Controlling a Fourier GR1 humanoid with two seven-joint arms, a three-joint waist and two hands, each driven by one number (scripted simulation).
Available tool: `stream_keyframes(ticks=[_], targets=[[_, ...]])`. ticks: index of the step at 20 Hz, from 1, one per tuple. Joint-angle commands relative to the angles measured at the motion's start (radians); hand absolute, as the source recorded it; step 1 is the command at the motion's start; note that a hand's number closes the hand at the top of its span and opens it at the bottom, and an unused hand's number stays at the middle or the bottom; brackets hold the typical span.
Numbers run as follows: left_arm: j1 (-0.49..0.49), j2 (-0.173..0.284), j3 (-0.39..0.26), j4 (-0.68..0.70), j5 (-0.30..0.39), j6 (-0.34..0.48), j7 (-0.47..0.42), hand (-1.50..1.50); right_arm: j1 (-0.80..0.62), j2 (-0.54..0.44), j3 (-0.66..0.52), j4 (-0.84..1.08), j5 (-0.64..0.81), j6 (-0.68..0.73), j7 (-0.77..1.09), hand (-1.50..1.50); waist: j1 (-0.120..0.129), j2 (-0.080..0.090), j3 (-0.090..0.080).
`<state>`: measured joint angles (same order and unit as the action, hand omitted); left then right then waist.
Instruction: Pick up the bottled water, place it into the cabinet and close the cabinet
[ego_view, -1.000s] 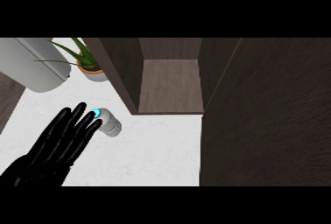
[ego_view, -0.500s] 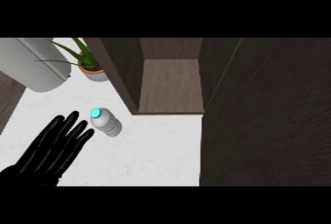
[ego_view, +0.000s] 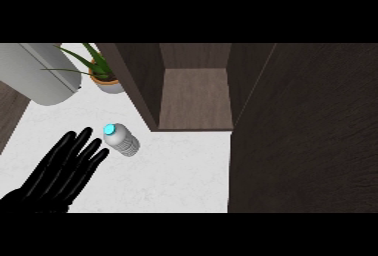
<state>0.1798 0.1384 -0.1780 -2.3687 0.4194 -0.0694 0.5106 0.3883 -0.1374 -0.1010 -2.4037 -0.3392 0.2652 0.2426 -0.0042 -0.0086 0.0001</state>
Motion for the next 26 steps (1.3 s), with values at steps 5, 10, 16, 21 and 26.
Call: stream_keyframes(ticks=[5, 10, 16, 21, 26], targets=[[0.034, 0.002, 0.054, -0.128, -0.008, 0.039, -0.001, -1.5, 0.106, 0.0, -0.055, -0.174, -0.212, 0.035, 0.043, -1.5, -0.009, -0.001, 0.0], [0.053, 0.024, 0.162, -0.065, 0.017, 0.006, -0.067, -1.5, 0.101, 0.006, -0.078, -0.181, -0.24, 0.014, 0.064, -1.5, -0.006, 0.001, -0.001], [0.034, 0.047, 0.228, 0.082, 0.021, -0.049, -0.106, -1.5, 0.135, -0.002, -0.105, -0.201, -0.261, 0.042, 0.048, -1.5, -0.014, 0.004, -0.002], [0.033, 0.054, 0.248, 0.236, -0.026, -0.121, -0.203, -1.5, 0.155, -0.014, -0.144, -0.159, -0.282, 0.093, -0.007, -1.5, -0.026, 0.005, -0.002], [0.01, 0.074, 0.281, 0.38, -0.064, -0.173, -0.283, -1.5, 0.209, 0.002, -0.127, -0.162, -0.298, 0.118, -0.019, -1.5, -0.033, 0.004, -0.002]])
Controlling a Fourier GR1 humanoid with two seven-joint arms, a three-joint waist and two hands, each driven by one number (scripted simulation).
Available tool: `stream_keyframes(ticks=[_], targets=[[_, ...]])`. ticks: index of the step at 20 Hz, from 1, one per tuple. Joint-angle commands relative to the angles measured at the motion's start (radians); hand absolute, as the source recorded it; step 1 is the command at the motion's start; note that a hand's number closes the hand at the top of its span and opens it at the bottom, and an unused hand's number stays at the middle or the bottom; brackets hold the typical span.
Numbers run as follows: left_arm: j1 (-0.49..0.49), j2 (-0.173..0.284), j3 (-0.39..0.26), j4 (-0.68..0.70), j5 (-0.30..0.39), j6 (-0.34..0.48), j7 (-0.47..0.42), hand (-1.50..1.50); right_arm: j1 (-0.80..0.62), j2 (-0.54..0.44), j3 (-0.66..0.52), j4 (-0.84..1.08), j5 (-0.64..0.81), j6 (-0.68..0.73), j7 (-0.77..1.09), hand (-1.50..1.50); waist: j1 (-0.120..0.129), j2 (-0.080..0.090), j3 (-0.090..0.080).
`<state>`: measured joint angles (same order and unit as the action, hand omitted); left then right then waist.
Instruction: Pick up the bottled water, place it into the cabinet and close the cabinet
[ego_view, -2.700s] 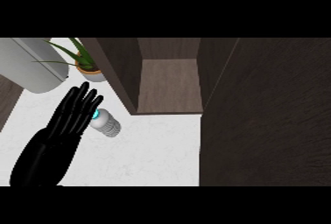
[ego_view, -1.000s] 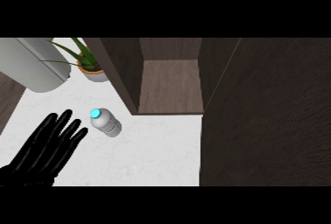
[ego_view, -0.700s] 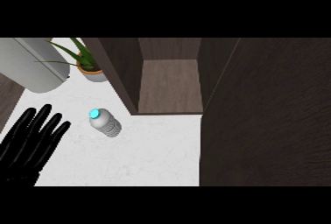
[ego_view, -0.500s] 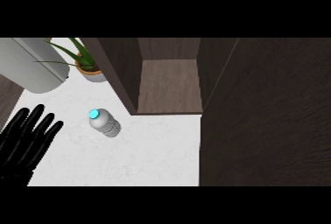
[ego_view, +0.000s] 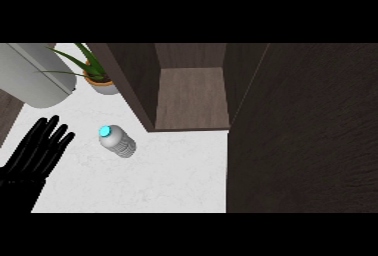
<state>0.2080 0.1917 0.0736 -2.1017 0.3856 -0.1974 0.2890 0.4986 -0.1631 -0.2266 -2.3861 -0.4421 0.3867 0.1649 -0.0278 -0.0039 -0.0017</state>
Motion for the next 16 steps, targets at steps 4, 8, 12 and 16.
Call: stream_keyframes(ticks=[4, 8, 12, 16], targets=[[-0.114, 0.021, 0.025, 0.268, -0.087, -0.08, -0.155, -1.5, 0.079, 0.028, 0.017, -0.178, -0.166, -0.006, 0.049, -1.5, -0.004, 0.004, 0.0], [-0.156, 0.005, 0.015, 0.378, -0.14, -0.085, -0.226, -1.5, 0.179, 0.033, -0.014, -0.191, -0.181, 0.058, -0.012, -1.5, -0.013, 0.0, 0.001], [-0.235, 0.007, 0.045, 0.522, -0.158, -0.079, -0.272, -1.5, 0.1, -0.031, -0.053, -0.155, -0.264, 0.025, 0.029, -1.5, -0.001, 0.004, 0.0], [-0.231, 0.008, 0.039, 0.635, -0.232, -0.084, -0.376, -1.5, 0.151, 0.009, -0.037, -0.161, -0.223, 0.048, -0.019, -1.5, 0.0, 0.002, 0.0]])
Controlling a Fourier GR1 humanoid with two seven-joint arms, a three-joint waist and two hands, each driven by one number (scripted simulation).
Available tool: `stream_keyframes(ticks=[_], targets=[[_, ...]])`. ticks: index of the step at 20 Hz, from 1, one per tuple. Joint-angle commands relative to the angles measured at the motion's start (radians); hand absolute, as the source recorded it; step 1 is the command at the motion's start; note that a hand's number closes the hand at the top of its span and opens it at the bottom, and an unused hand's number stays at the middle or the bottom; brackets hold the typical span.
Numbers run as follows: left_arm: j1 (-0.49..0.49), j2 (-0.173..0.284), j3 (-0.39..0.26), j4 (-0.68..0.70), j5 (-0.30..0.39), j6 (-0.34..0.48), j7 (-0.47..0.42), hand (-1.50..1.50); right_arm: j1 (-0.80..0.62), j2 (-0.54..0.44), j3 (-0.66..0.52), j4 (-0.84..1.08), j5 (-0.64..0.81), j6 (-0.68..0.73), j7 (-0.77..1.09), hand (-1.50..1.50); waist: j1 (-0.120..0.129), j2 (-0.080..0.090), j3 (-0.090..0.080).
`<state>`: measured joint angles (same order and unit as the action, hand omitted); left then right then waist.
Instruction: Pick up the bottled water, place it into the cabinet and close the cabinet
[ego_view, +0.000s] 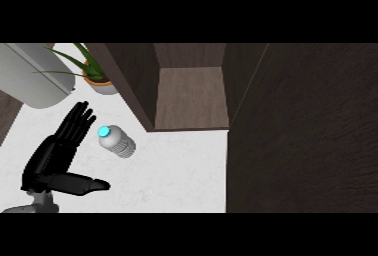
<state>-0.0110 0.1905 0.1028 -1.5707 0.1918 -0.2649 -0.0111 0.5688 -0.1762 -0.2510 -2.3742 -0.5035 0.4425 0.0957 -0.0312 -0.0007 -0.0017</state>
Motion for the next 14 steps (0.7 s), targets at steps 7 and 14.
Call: stream_keyframes(ticks=[7, 14], targets=[[-0.074, 0.001, 0.017, 0.322, -0.088, -0.015, -0.19, -1.5, 0.075, -0.045, -0.069, -0.155, -0.252, -0.009, 0.063, -1.5, 0.005, 0.0, 0.0], [-0.219, 0.004, 0.047, 0.612, -0.128, -0.007, -0.305, -1.5, 0.134, -0.038, -0.048, -0.18, -0.244, 0.025, 0.03, -1.5, -0.003, 0.001, 0.0]])
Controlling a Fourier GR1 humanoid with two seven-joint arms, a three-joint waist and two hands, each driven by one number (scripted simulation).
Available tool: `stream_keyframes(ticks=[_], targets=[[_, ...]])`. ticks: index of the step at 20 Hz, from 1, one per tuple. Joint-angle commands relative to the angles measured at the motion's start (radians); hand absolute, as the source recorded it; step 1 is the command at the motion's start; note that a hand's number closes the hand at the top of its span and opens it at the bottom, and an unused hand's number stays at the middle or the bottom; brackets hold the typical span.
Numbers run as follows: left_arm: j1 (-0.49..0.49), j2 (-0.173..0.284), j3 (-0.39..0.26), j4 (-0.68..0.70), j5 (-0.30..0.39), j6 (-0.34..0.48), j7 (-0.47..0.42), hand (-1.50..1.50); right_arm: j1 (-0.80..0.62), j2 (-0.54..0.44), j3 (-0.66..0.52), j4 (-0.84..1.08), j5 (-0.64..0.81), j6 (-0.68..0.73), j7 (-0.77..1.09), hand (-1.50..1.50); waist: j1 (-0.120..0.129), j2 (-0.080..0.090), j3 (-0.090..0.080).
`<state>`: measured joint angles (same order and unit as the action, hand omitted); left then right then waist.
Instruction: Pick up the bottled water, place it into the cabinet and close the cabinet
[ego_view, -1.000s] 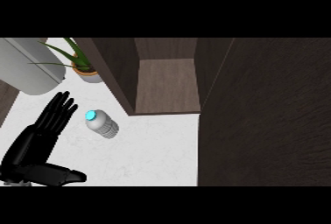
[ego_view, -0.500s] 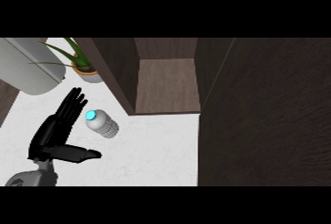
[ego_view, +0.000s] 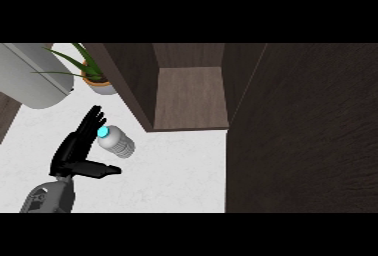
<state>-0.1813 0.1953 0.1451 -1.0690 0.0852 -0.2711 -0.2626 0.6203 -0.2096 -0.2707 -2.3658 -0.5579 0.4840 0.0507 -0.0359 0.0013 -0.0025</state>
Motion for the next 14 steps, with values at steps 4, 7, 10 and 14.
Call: stream_keyframes(ticks=[4, 7, 10, 14], targets=[[-0.059, 0.013, 0.023, 0.194, -0.052, 0.032, -0.119, -1.5, 0.119, -0.018, -0.047, -0.219, -0.231, -0.022, 0.061, -1.5, -0.006, -0.002, -0.001], [-0.079, -0.025, 0.032, 0.298, -0.057, 0.046, -0.217, -1.5, 0.086, -0.02, -0.012, -0.224, -0.194, -0.054, 0.072, -1.5, 0.001, 0.002, -0.001], [-0.123, 0.001, 0.079, 0.416, -0.009, -0.036, -0.277, -1.5, 0.127, -0.009, -0.021, -0.168, -0.174, 0.014, -0.002, -1.5, -0.011, 0.002, -0.001], [-0.186, -0.006, 0.076, 0.511, 0.0, -0.11, -0.29, -1.5, 0.092, -0.073, -0.081, -0.152, -0.243, -0.017, 0.015, -1.5, -0.003, 0.004, -0.002]])
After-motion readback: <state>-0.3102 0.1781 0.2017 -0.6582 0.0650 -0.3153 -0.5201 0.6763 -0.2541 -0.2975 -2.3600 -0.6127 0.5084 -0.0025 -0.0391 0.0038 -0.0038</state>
